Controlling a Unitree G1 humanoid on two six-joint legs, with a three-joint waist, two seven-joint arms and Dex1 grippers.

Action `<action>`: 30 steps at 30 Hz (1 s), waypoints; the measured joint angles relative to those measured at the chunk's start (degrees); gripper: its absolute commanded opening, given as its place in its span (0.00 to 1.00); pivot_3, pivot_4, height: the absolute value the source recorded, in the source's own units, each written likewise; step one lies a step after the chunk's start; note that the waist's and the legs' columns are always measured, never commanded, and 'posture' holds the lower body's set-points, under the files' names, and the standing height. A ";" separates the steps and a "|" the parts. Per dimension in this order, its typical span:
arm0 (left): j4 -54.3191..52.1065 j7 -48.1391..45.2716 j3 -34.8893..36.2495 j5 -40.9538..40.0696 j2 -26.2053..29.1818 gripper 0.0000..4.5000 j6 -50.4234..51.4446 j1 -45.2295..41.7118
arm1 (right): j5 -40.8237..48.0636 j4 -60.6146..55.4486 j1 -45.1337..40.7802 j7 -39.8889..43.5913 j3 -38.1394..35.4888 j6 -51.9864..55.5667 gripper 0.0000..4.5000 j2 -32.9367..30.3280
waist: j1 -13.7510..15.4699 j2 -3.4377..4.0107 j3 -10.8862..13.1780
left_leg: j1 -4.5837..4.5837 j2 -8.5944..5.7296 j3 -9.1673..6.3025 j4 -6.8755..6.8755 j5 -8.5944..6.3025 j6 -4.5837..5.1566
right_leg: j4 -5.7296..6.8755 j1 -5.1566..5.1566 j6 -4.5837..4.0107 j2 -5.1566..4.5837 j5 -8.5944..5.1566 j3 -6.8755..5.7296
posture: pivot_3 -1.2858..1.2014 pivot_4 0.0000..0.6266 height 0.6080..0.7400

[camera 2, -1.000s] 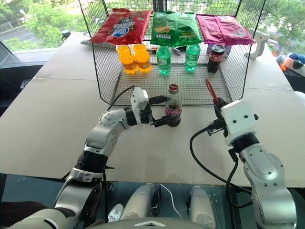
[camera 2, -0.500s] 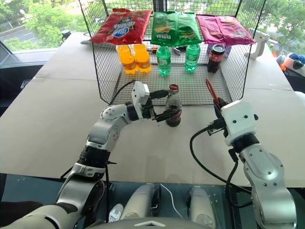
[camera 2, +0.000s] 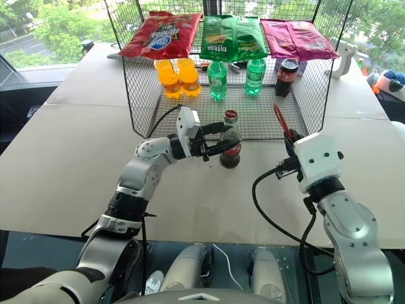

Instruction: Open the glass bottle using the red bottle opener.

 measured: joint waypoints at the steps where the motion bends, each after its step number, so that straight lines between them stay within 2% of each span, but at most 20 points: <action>1: 0.00 -0.01 0.00 0.00 0.02 0.50 0.00 0.00 | -0.03 0.00 -0.08 0.03 0.05 -0.18 0.00 -0.14 | 0.00 0.00 0.00 | 0.00 0.00 0.00 0.00 0.00 0.00 | 0.00 0.00 0.00 0.00 0.00 0.00 | 0.52 0.24 1.00; 7: -0.19 0.01 0.01 -0.02 0.19 0.50 0.27 0.00 | -4.46 2.75 -1.05 1.62 5.19 -7.21 0.00 -5.56 | -0.03 0.00 0.00 | 0.01 -0.01 0.02 0.01 0.00 0.00 | 0.00 0.00 0.04 0.00 -0.03 0.00 | 0.52 0.24 1.00; 12: -0.45 -0.01 0.00 -0.04 0.32 0.50 0.62 -0.01 | -15.65 13.19 -2.62 -1.24 13.71 -19.11 0.00 -7.43 | -0.02 0.00 0.00 | 0.00 -0.11 0.10 0.01 0.00 0.00 | 0.00 0.00 0.05 0.01 -0.04 0.00 | 0.52 0.24 1.00; 20: -0.82 -0.06 0.01 -0.08 0.71 0.50 1.19 -0.02 | -28.73 26.77 -5.49 -11.67 18.30 -34.19 0.00 -2.74 | -0.04 0.00 0.00 | 0.00 -0.11 0.15 0.02 0.02 -0.03 | 0.00 0.00 0.07 0.03 -0.04 0.00 | 0.52 0.24 1.00; 30: -1.10 -0.01 0.02 -0.10 0.91 0.50 1.68 -0.03 | -31.12 29.61 -5.59 -15.17 17.89 -48.03 0.00 -0.81 | -0.08 0.00 0.00 | 0.01 -0.10 0.15 0.02 0.02 -0.03 | 0.01 0.01 0.06 0.04 -0.03 0.02 | 0.52 0.24 1.00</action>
